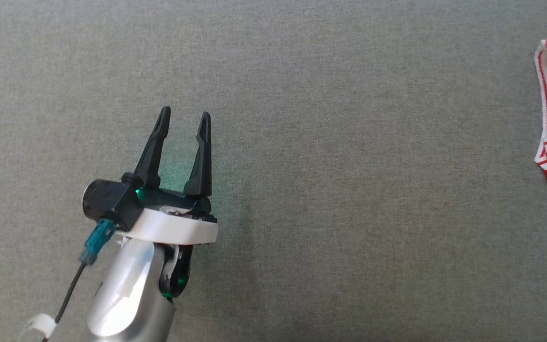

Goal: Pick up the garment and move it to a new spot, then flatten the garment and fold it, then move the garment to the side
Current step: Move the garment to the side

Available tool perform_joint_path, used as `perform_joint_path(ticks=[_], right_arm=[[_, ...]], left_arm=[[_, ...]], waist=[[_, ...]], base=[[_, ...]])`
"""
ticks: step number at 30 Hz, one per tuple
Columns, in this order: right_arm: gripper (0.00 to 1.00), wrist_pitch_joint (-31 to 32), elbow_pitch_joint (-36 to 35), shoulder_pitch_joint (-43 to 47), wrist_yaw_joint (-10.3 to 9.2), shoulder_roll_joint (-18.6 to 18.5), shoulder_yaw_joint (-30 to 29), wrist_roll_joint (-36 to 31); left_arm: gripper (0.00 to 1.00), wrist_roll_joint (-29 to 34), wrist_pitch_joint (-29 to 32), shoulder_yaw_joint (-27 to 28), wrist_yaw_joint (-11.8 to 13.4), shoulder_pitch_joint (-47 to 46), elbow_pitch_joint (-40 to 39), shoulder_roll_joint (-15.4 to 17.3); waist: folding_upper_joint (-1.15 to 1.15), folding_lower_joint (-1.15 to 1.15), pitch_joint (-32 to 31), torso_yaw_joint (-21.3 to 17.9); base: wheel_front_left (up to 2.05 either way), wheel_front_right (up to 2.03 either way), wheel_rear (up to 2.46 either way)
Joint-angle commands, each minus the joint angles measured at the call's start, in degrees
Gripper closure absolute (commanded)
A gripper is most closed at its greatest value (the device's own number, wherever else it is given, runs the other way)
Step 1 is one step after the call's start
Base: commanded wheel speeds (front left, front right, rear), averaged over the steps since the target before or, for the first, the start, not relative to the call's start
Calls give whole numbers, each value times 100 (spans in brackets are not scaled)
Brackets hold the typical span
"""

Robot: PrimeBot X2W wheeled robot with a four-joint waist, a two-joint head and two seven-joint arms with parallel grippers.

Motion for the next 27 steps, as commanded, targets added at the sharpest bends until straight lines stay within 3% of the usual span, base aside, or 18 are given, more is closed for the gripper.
perform_joint_path(ticks=[1, 6, 11, 17, 27], right_arm=[[0, -51, 5, -1, 39, -108, -189, -18], [0, -155, -34, -21, 39, 264, -538, 79], [0, -597, -475, -110, 39, 870, -991, -32], [0, -1372, -1418, 42, 39, 1906, -1597, -258], [0, -1876, -2516, 1157, 39, 3822, -2324, -624]], left_arm=[[0, -10, -29, 169, -30, -93, -144, 40], [0, 16, -29, 208, -30, -19, -122, 40], [0, 58, -29, 310, -30, 113, -120, 40], [0, 89, -29, 498, -2, 290, -182, 40], [0, 139, -29, 682, 44, 606, -260, 40]], waist=[[0, 0, -102, -42], [0, 0, -309, -118], [0, 0, -645, -225], [0, 0, -998, -318], [0, 0, -1479, -344]], base=[[0, 0, 0], [0, 0, 0], [0, 0, 0], [0, 0, 0], [0, 0, 0]])
